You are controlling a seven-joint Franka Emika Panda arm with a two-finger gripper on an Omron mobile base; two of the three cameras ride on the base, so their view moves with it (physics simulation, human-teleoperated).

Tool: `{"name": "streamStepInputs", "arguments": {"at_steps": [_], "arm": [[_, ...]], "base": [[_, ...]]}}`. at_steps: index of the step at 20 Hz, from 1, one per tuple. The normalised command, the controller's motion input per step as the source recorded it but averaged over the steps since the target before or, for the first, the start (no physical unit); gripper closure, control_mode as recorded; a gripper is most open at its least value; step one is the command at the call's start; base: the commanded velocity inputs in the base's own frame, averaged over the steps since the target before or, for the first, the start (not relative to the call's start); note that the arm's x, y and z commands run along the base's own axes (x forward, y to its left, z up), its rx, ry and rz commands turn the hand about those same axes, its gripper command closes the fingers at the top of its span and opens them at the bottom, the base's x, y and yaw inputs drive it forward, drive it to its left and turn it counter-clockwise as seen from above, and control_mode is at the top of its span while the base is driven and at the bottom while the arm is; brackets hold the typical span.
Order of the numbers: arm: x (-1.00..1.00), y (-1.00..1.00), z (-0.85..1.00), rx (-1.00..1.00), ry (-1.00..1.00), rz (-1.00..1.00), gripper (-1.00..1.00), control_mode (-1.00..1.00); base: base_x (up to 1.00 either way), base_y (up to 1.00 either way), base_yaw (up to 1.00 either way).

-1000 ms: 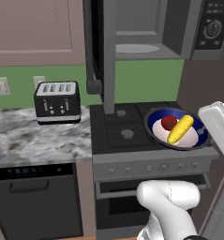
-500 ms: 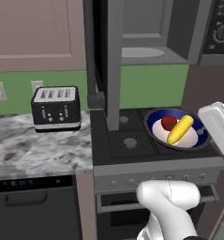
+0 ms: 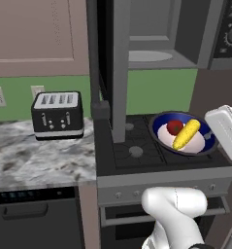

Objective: Place the bowl containing the corn and tomato in the microwave. Close the microwave door and press the start button to microwave the meal.

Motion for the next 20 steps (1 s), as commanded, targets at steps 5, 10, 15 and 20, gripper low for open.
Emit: {"name": "streamStepInputs", "arguments": {"at_steps": [5, 10, 15, 20], "arm": [[0.00, 0.00, 0.00, 0.00, 0.00, 0.00, 1.00, -1.00], [0.00, 0.02, 0.00, 0.00, -0.05, -0.05, 1.00, -1.00], [0.00, 0.05, 0.00, 0.00, -0.05, -0.08, 1.00, -1.00], [0.00, 0.00, 0.20, 0.04, -0.08, -0.02, 1.00, -1.00]], "base": [[0.00, 0.00, 0.00], [0.00, 0.00, 0.00], [0.00, 0.00, 0.00], [0.00, 0.00, 0.00]]}}
